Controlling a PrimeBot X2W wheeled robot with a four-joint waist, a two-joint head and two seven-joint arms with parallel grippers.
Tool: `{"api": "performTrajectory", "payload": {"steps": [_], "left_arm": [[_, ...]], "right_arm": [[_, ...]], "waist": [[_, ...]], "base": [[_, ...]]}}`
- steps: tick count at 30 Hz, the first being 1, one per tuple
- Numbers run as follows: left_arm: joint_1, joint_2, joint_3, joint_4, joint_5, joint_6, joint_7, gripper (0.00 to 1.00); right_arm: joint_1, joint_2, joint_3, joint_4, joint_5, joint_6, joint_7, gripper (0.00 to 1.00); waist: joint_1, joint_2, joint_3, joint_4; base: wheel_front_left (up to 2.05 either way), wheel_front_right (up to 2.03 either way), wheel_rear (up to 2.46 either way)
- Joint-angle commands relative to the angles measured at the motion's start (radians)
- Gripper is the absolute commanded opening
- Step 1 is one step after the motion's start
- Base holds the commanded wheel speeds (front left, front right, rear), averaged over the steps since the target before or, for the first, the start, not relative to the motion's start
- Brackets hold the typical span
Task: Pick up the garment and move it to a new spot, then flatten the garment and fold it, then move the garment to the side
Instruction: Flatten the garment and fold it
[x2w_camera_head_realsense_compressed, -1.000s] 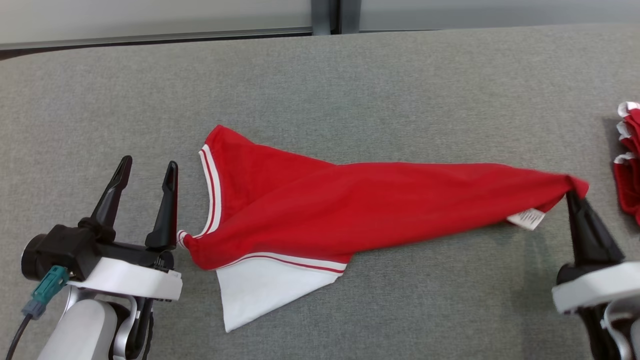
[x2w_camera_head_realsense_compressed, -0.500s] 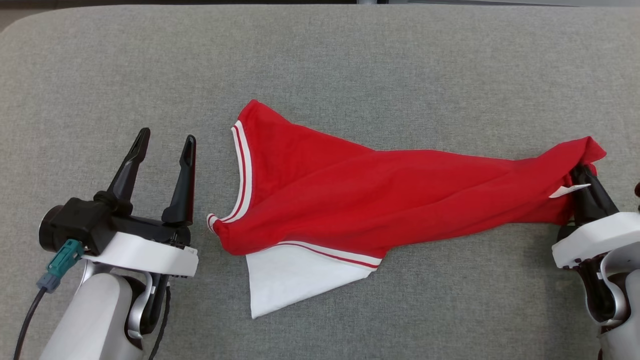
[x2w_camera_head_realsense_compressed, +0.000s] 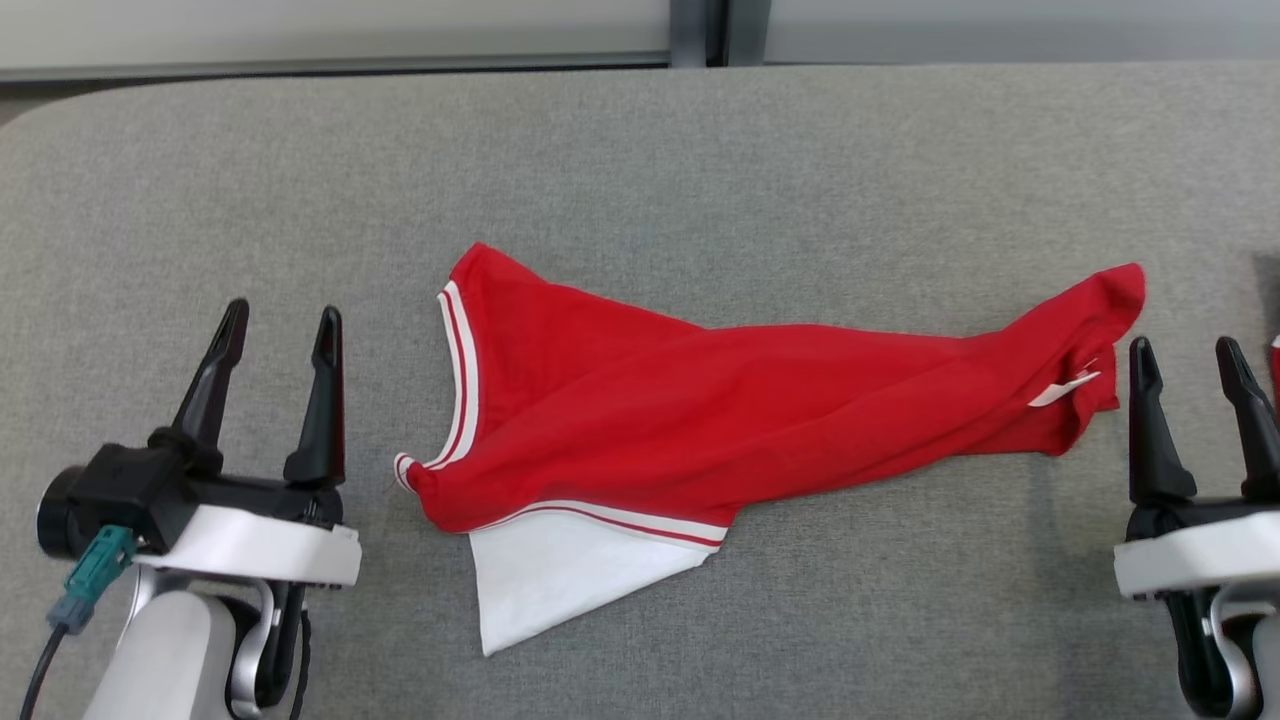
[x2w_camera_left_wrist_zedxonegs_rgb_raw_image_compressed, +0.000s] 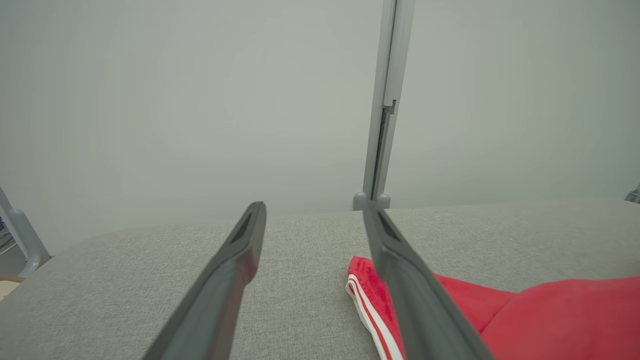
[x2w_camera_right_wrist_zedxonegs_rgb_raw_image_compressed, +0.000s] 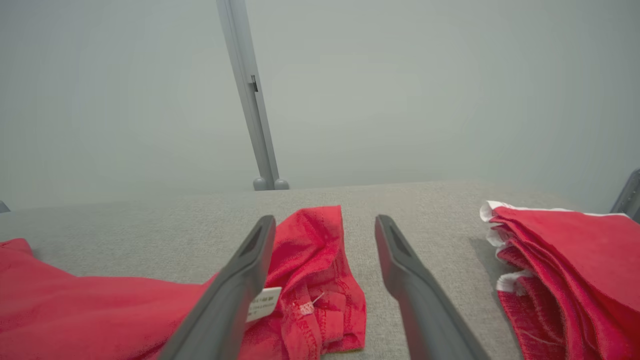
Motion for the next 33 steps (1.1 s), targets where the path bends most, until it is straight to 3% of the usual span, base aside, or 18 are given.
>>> {"api": "performTrajectory", "payload": {"steps": [1,14,33], "left_arm": [[0.021,0.002,0.012,0.0,0.009,0.003,-0.001,1.0],[0.166,-0.02,0.036,0.009,0.029,0.019,-0.001,1.0],[0.187,-0.021,0.012,-0.011,0.023,0.032,0.015,1.0]], "right_arm": [[0.029,0.012,-0.007,-0.032,-0.012,0.0,-0.003,1.0],[0.258,0.094,-0.013,-0.299,-0.095,0.0,0.123,1.0],[0.282,0.113,-0.019,-0.373,-0.102,0.0,0.166,1.0]], "waist": [[0.0,0.0,-0.031,-0.02],[0.0,0.0,-0.14,-0.065],[0.0,0.0,-0.14,-0.074]], "base": [[0.0,0.0,0.0],[0.0,0.0,0.0],[0.0,0.0,0.0]]}}
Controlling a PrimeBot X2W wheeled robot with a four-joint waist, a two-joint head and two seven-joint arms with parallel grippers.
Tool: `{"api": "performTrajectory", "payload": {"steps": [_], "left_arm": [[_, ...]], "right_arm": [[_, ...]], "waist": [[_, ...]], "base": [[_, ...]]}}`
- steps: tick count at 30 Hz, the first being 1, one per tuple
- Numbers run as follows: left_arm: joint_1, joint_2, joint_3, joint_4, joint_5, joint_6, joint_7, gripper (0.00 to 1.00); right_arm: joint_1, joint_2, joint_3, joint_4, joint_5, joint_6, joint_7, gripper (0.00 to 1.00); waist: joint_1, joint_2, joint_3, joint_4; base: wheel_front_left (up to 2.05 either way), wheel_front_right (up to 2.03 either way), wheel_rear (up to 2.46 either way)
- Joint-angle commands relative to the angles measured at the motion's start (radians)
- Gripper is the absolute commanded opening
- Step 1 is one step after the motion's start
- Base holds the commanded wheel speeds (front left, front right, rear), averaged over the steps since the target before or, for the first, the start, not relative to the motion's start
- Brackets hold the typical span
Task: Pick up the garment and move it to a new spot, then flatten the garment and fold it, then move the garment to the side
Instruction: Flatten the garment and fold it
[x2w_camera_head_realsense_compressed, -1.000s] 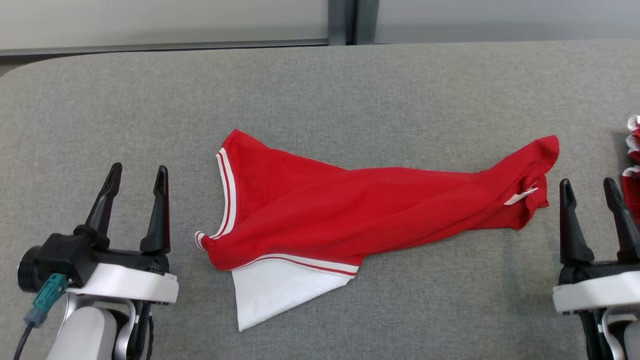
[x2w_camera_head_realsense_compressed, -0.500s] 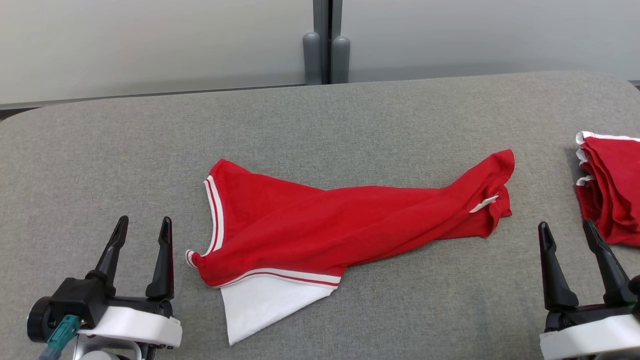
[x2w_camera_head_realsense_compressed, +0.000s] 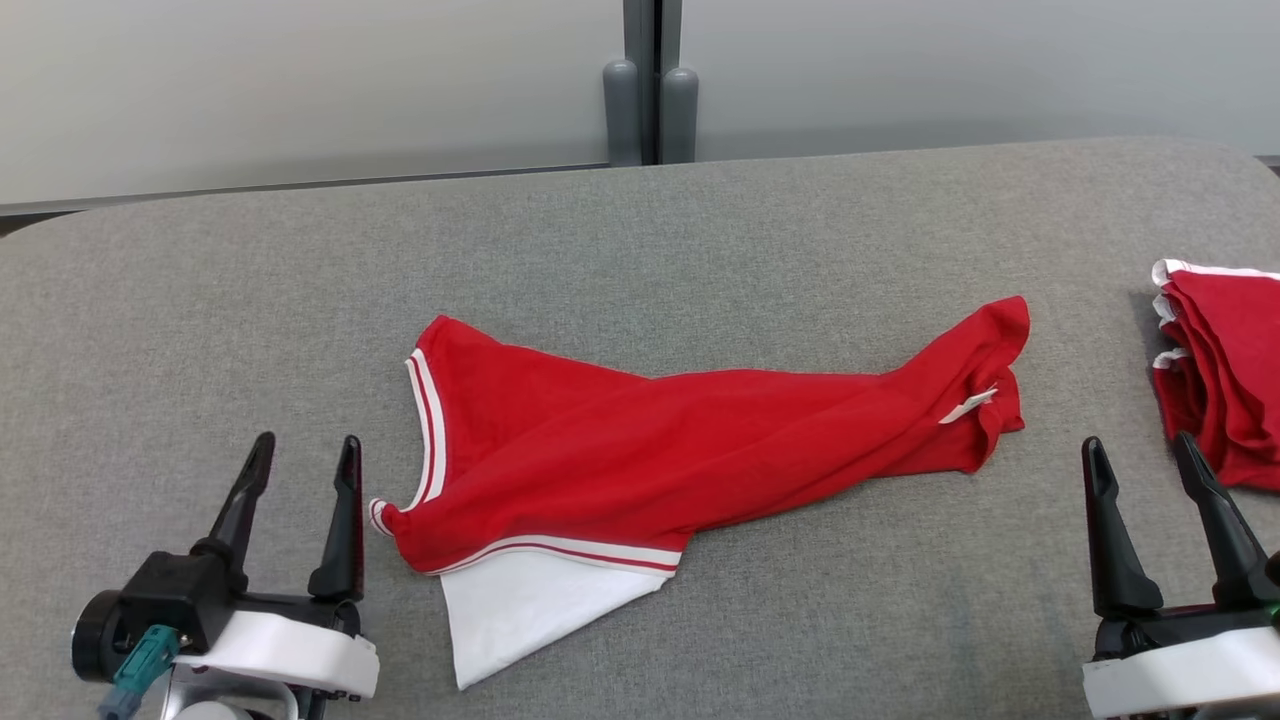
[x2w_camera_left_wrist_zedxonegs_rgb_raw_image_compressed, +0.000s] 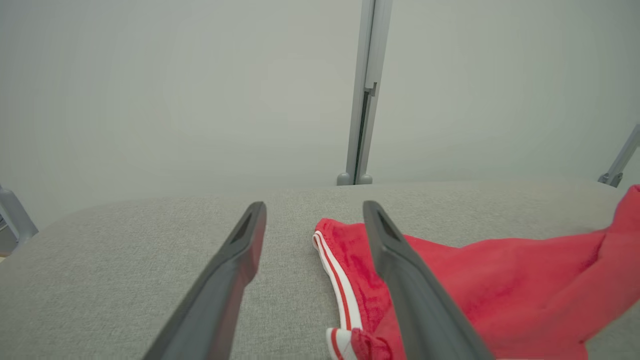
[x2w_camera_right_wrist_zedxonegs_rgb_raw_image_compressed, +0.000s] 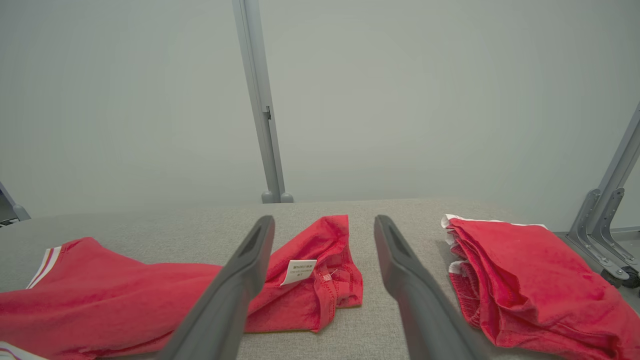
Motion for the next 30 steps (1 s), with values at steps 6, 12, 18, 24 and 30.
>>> {"api": "performTrajectory", "payload": {"steps": [6,12,18,24,30], "left_arm": [[0.033,-0.017,-0.058,0.011,-0.023,-0.028,0.083,1.0],[0.115,-0.045,-0.115,0.009,-0.069,-0.028,0.222,1.0],[0.149,-0.068,-0.172,0.044,-0.11,-0.06,0.325,1.0],[0.118,-0.071,-0.18,0.087,-0.125,-0.069,0.348,0.0],[0.084,-0.065,-0.177,0.09,-0.114,-0.07,0.327,0.0]], "right_arm": [[-0.001,0.0,-0.004,-0.007,0.003,0.0,0.004,1.0],[0.006,0.004,-0.008,0.003,0.012,0.0,0.002,1.0],[-0.007,0.01,-0.005,0.019,0.018,0.0,-0.002,1.0],[-0.017,0.0,-0.021,0.045,0.017,0.0,-0.002,1.0],[-0.032,-0.026,-0.07,0.121,0.019,0.0,0.001,1.0]], "waist": [[0.0,0.0,0.005,0.006],[0.0,0.0,0.013,0.018],[0.0,0.0,0.028,0.023],[0.0,0.0,0.051,0.015],[0.0,0.0,0.083,0.022]], "base": [[0.0,0.0,0.0],[0.0,0.0,0.0],[0.0,0.0,0.0],[0.0,0.0,0.0],[0.0,0.0,0.0]]}}
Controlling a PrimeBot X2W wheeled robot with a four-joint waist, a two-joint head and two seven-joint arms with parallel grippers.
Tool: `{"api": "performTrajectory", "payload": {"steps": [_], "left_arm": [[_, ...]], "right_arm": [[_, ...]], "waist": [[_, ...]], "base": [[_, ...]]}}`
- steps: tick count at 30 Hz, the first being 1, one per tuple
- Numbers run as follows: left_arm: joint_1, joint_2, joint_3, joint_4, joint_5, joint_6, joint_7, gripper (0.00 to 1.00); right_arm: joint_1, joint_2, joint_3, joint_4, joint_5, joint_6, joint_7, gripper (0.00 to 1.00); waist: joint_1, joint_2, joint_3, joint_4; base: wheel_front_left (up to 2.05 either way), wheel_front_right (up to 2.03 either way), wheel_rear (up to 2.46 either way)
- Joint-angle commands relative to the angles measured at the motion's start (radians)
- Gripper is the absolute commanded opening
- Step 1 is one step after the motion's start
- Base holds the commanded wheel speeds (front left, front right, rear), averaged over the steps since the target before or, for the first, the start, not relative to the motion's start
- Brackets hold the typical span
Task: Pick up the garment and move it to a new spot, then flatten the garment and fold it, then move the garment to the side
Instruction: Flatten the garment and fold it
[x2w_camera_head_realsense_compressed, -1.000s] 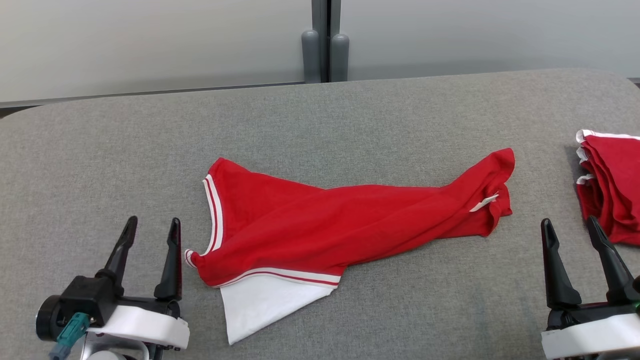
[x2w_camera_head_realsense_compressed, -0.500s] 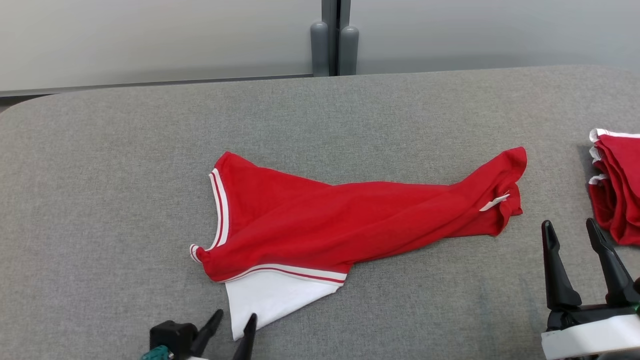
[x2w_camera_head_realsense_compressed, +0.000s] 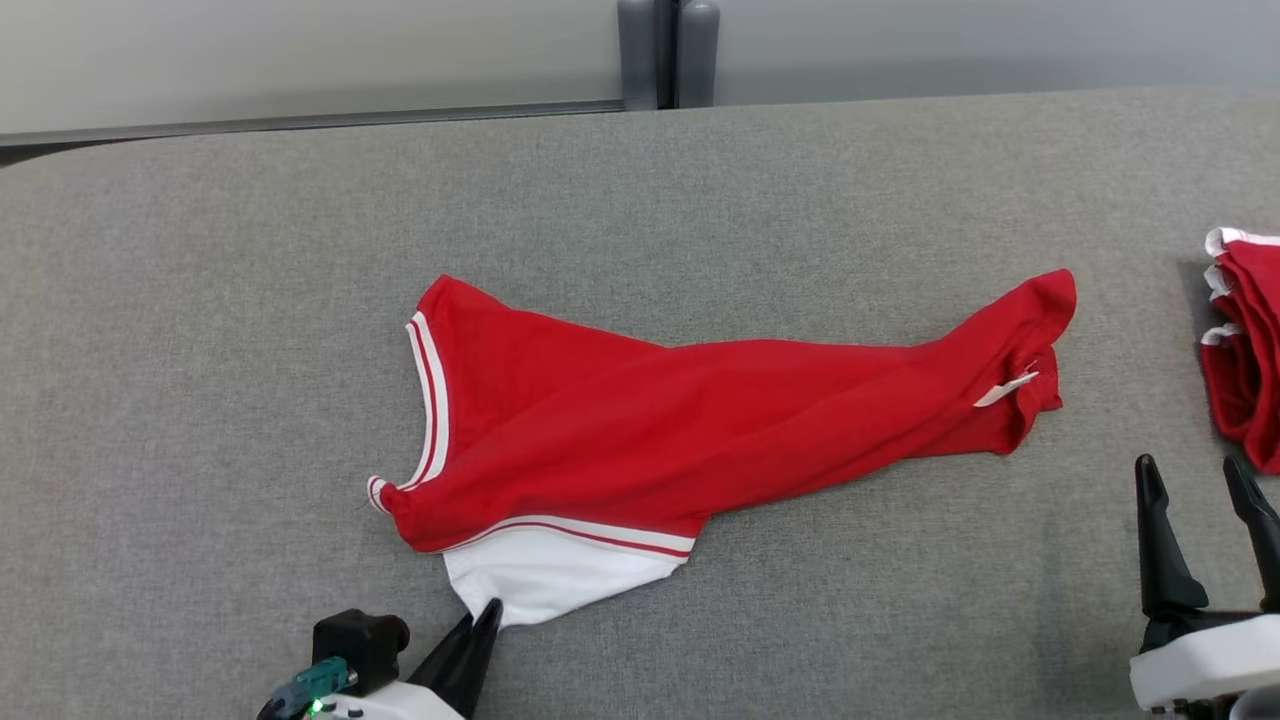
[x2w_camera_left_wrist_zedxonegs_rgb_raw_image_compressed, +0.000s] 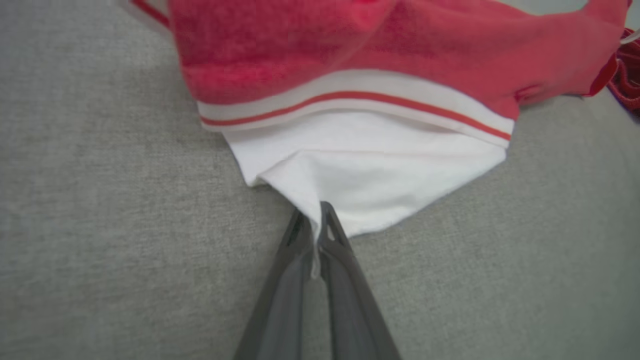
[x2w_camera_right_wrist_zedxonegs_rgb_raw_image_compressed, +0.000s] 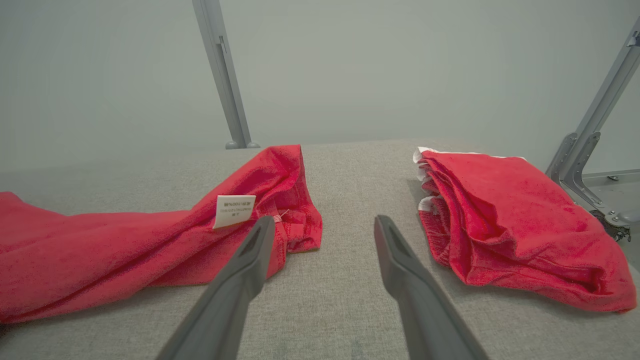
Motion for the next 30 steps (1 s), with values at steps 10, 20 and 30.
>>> {"api": "performTrajectory", "payload": {"steps": [10,20,30], "left_arm": [[-0.114,0.004,-0.012,0.013,0.021,-0.02,-0.039,0.0],[-0.149,0.005,-0.001,0.01,0.019,-0.022,-0.109,0.0],[-0.154,0.049,0.08,-0.112,0.012,0.015,-0.191,0.0]], "right_arm": [[-0.226,-0.092,0.119,0.239,0.0,0.0,-0.005,1.0],[-0.312,-0.114,0.128,0.355,0.011,0.0,-0.053,0.0],[-0.224,-0.099,0.079,0.216,0.052,0.0,-0.108,0.0]], "waist": [[0.0,0.0,0.116,0.07],[0.0,0.0,0.124,0.069],[0.0,0.0,0.019,0.031]], "base": [[0.0,0.0,0.0],[0.0,0.0,0.0],[0.0,0.0,0.0]]}}
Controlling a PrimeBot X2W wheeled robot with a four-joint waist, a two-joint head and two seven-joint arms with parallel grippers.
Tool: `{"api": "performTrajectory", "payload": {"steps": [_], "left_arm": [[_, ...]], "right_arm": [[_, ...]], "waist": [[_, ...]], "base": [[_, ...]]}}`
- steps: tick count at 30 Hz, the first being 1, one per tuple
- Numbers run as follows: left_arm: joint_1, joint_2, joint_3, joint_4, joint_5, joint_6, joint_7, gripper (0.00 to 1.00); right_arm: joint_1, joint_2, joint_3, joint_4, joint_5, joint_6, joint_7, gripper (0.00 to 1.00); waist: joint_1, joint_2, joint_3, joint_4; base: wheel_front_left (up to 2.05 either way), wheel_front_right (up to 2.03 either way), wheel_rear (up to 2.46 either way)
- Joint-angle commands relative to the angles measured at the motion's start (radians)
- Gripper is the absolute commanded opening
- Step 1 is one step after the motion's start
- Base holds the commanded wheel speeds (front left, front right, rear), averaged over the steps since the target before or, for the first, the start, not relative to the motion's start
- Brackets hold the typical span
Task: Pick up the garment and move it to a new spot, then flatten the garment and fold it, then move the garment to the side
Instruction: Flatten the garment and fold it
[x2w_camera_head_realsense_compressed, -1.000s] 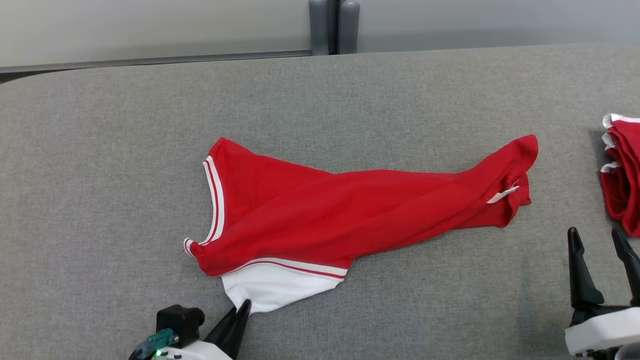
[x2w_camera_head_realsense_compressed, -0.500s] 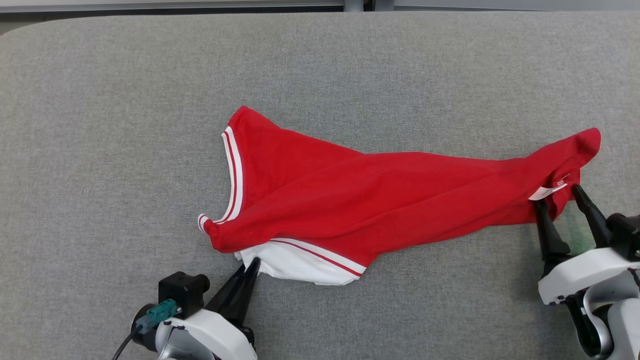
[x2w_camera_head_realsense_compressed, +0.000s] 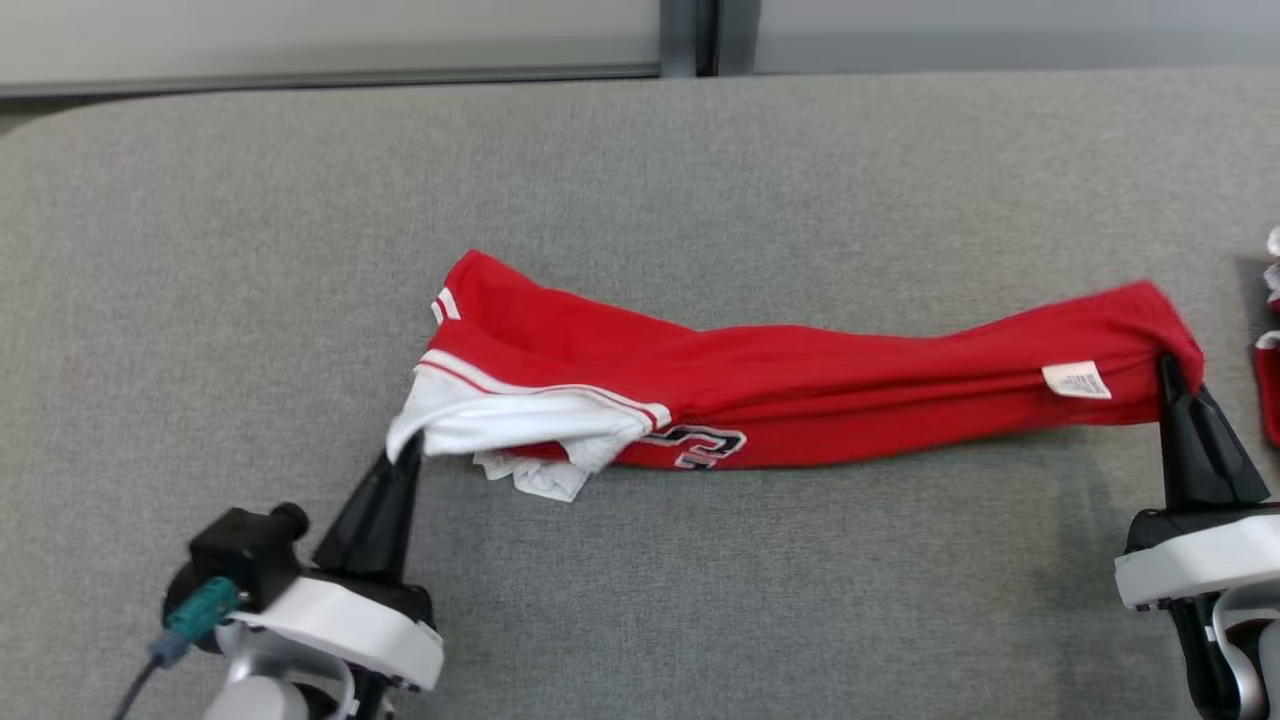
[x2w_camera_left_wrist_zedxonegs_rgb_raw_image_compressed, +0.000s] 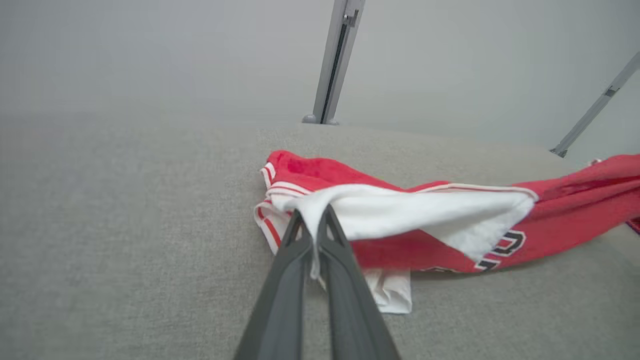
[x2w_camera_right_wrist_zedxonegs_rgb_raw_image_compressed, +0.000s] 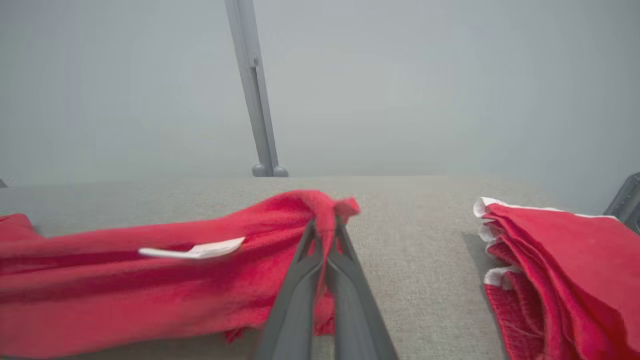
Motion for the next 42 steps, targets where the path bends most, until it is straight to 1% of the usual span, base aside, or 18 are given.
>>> {"api": "performTrajectory", "payload": {"steps": [1,6,10,11,13,17,20,24,28,31,34,37,42], "left_arm": [[-0.009,0.02,0.019,-0.032,0.003,0.012,-0.003,0.0],[-0.037,0.065,0.07,-0.189,0.018,0.045,0.002,0.0],[-0.08,0.089,0.099,-0.328,0.036,0.07,0.017,0.0],[-0.08,0.089,0.099,-0.328,0.036,0.07,0.017,0.0],[-0.119,0.1,0.114,-0.393,0.05,0.08,0.023,0.0],[-0.199,0.13,0.141,-0.494,0.07,0.1,0.069,0.0],[-0.264,0.151,0.157,-0.557,0.078,0.108,0.108,0.0],[-0.33,0.169,0.162,-0.59,0.079,0.111,0.158,0.0],[-0.377,0.158,0.147,-0.552,0.05,0.1,0.183,0.0],[-0.423,0.148,0.131,-0.467,0.023,0.08,0.185,0.0],[-0.5,0.134,0.117,-0.35,-0.002,0.055,0.177,0.0],[-0.612,0.12,0.11,-0.217,-0.008,0.027,0.142,0.0],[-0.836,0.089,0.107,0.018,0.001,-0.008,0.047,0.0]], "right_arm": [[0.016,-0.001,-0.007,-0.034,0.008,-0.001,0.001,0.0],[0.045,-0.006,-0.028,-0.199,0.012,-0.001,0.039,0.0],[0.05,-0.021,-0.046,-0.335,0.023,-0.001,0.089,0.0],[0.05,-0.021,-0.046,-0.335,0.023,-0.001,0.089,0.0],[0.048,-0.034,-0.057,-0.397,0.027,-0.001,0.119,0.0],[0.055,-0.059,-0.078,-0.516,0.026,-0.001,0.179,0.0],[0.053,-0.068,-0.093,-0.58,0.032,-0.001,0.22,0.0],[0.05,-0.066,-0.109,-0.617,0.045,-0.001,0.258,0.0],[0.036,-0.06,-0.106,-0.597,0.064,-0.001,0.274,0.0],[0.015,-0.07,-0.095,-0.559,0.076,-0.001,0.273,0.0],[-0.033,-0.096,-0.085,-0.51,0.09,-0.001,0.263,0.0],[-0.132,-0.124,-0.063,-0.437,0.109,-0.001,0.241,0.0],[-0.377,-0.155,0.014,-0.271,0.131,-0.001,0.189,0.0]], "waist": [[0.0,0.0,-0.048,-0.021],[0.0,0.0,-0.123,-0.039],[0.0,0.0,-0.181,-0.044],[0.0,0.0,-0.181,-0.044],[0.0,0.0,-0.209,-0.045],[0.0,0.0,-0.263,-0.048],[0.0,0.0,-0.287,-0.054],[0.0,0.0,-0.298,-0.061],[0.0,0.0,-0.289,-0.06],[0.0,0.0,-0.268,-0.053],[0.0,0.0,-0.218,-0.04],[0.0,0.0,-0.163,-0.038],[0.0,0.0,-0.101,-0.042]], "base": [[0.0,0.0,0.0],[0.0,0.0,0.0],[0.0,0.0,0.0],[0.0,0.0,0.0],[0.0,0.0,0.0],[0.0,0.0,0.0],[0.0,0.0,0.0],[0.0,0.0,0.0],[0.0,0.0,0.0],[0.0,0.0,0.0],[0.0,0.0,0.0],[0.0,0.0,0.0],[0.0,0.0,0.0]]}}
